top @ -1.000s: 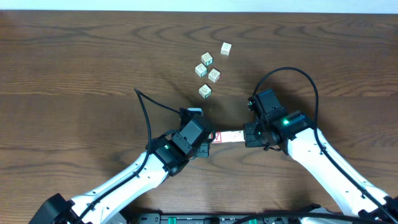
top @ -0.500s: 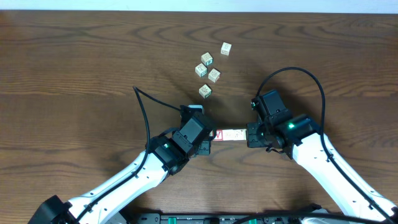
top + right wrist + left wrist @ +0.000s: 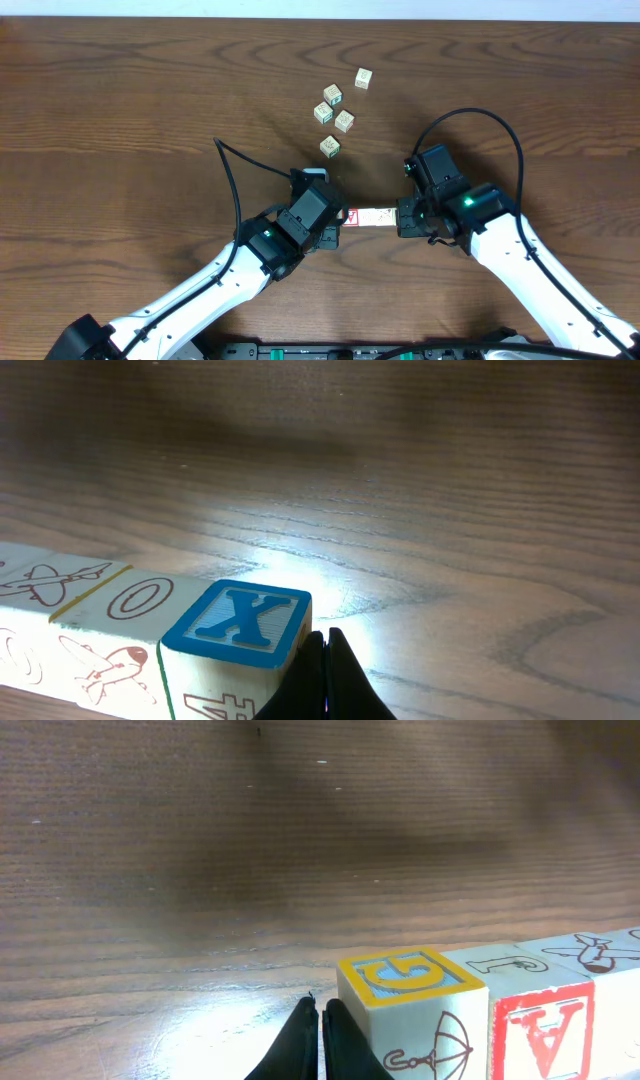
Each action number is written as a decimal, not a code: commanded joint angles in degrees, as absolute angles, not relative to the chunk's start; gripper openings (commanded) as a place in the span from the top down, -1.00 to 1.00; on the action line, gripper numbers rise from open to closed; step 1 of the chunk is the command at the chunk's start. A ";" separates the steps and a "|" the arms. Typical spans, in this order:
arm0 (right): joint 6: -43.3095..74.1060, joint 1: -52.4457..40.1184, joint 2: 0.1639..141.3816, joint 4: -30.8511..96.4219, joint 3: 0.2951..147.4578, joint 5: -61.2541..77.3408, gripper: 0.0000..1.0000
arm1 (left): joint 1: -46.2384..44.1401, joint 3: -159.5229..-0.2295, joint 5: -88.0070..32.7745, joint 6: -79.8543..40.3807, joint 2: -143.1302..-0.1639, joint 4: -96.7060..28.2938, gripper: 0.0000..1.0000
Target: Lift 5 blocks
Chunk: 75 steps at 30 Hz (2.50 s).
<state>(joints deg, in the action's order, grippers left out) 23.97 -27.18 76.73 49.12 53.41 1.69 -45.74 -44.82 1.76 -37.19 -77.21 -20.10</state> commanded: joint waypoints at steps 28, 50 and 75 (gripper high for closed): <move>24.36 -30.44 75.20 51.59 61.41 16.86 0.97 | -47.86 -54.15 -8.36 -34.72 -73.54 -21.02 0.86; 23.97 -30.44 73.32 53.41 63.24 16.36 0.97 | -47.86 -58.06 -7.90 -33.41 -73.12 -24.23 0.86; 23.97 -30.44 72.95 54.96 65.95 16.32 0.97 | -47.86 -62.02 -6.44 -31.92 -72.90 -27.88 0.85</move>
<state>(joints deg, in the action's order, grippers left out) 24.14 -27.18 73.06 56.66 63.68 -0.54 -45.52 -57.14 5.19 -32.95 -74.22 -31.62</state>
